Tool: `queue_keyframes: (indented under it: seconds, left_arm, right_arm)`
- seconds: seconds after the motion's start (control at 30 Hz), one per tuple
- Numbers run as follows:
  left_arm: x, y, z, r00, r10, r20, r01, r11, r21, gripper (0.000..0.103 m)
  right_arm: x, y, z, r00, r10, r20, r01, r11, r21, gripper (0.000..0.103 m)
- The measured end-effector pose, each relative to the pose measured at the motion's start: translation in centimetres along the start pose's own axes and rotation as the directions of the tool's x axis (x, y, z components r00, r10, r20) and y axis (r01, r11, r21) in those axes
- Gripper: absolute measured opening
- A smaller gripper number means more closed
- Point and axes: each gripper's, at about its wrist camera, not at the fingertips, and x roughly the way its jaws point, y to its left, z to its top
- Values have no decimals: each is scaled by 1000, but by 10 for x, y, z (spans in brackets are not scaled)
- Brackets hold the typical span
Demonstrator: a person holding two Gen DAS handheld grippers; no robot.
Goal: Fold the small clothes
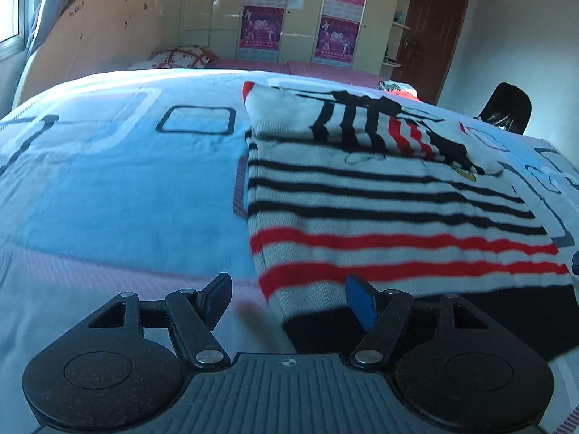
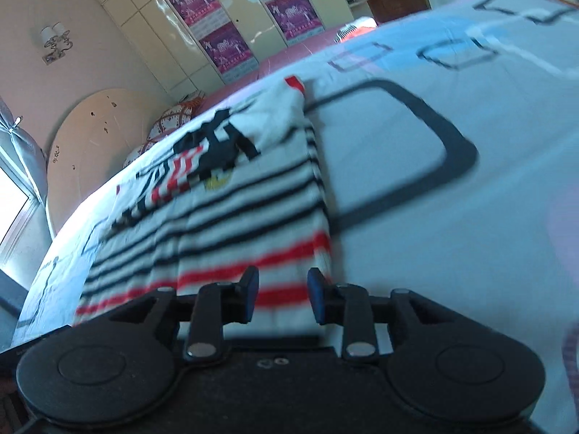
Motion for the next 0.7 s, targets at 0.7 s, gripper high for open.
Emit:
queue_keyframes:
  seconds: [0.7]
  left_arm:
    - [-44,-45,-60,998,-50,-39,49,999,-10,67]
  right_arm:
    - [-32,-28,-61,981,169,-91,-155,977,145,32]
